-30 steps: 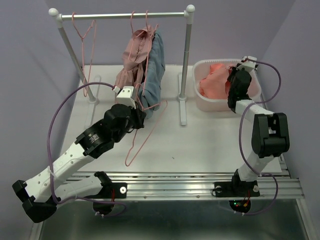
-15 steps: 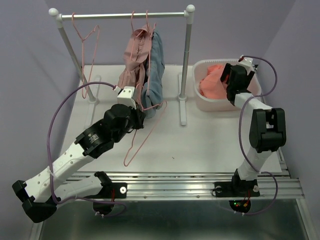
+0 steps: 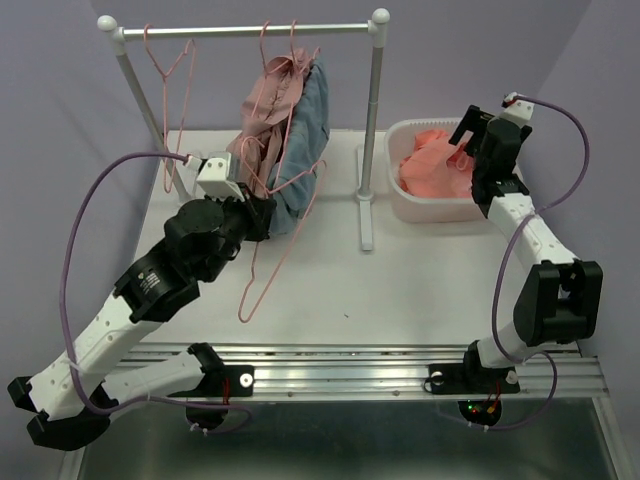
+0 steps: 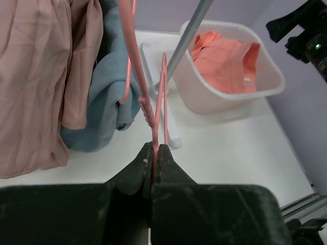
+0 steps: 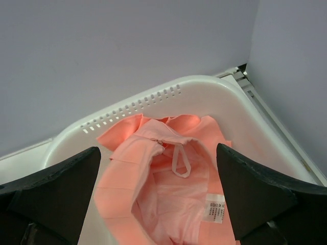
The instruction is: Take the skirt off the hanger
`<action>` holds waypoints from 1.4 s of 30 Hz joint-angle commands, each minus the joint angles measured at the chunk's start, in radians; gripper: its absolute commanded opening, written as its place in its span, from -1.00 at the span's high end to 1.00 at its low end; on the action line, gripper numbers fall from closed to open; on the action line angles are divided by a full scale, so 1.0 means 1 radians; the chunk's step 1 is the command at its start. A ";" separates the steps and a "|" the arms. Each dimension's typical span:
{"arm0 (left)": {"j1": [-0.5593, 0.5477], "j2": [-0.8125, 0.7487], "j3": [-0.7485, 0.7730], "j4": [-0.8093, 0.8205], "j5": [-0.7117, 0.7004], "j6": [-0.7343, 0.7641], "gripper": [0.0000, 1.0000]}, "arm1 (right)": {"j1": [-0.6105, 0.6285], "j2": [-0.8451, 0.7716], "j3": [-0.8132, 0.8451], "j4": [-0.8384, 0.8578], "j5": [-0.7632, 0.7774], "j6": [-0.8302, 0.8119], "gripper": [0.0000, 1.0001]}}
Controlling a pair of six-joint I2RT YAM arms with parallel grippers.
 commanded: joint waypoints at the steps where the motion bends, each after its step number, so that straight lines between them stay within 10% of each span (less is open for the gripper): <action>1: -0.003 -0.028 0.065 0.058 0.021 0.026 1.00 | 0.007 -0.075 -0.037 -0.006 -0.046 0.033 -1.00; 42: -0.033 0.946 1.039 0.413 -0.356 0.692 1.00 | 0.007 -0.417 -0.298 -0.073 -0.136 0.129 -1.00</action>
